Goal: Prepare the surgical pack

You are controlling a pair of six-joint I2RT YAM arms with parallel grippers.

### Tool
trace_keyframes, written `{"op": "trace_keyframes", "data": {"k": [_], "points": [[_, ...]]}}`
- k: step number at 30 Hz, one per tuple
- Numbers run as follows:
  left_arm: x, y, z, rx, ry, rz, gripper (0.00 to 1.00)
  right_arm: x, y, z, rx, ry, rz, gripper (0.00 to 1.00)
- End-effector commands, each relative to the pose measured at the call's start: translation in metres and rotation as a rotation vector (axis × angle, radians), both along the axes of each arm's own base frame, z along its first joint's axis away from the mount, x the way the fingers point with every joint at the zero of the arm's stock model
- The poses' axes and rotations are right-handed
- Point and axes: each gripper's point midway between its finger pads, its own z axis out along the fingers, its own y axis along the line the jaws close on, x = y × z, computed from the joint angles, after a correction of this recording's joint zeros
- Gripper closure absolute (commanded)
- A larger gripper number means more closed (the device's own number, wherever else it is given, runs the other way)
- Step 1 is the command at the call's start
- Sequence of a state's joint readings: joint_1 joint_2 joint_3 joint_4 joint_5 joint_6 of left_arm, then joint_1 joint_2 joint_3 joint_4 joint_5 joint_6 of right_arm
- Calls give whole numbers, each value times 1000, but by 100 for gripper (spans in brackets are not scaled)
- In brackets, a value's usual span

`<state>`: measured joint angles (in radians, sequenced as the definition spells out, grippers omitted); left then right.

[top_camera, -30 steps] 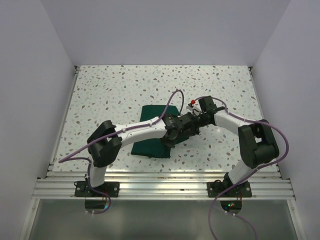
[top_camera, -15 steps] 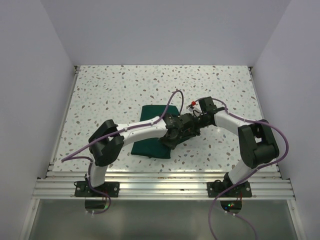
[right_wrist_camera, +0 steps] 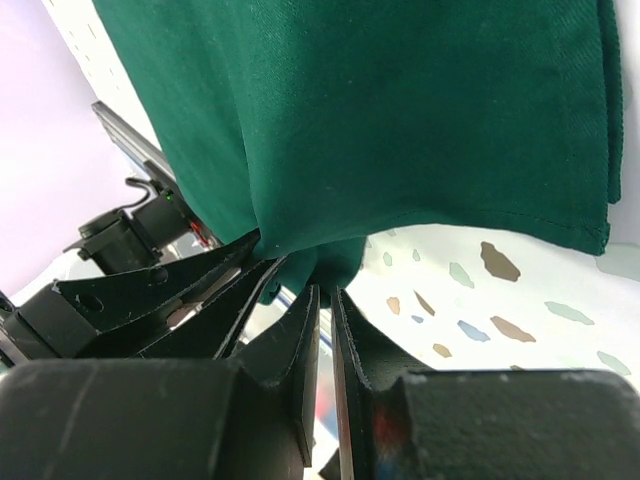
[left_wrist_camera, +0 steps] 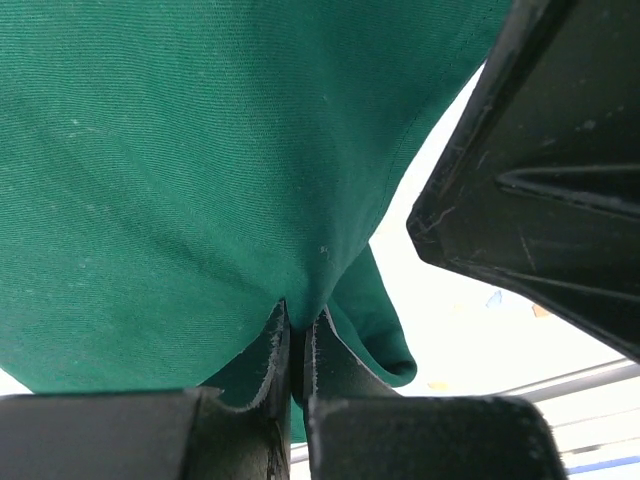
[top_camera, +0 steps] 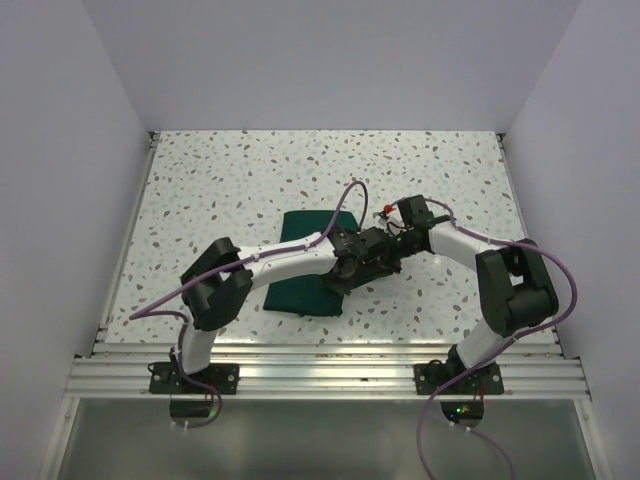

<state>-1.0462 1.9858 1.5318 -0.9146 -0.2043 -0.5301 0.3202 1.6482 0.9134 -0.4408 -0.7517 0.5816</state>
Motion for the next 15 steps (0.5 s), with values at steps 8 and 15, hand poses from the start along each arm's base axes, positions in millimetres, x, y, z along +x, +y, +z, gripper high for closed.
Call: {"op": "trace_keyframes", "data": {"k": [8, 15], "points": [[7, -7, 49, -126, -69, 6, 100, 4, 12, 27, 84, -64, 47, 86], [10, -4, 68, -161, -109, 19, 100, 13, 16, 35, 97, -78, 37, 86]]}}
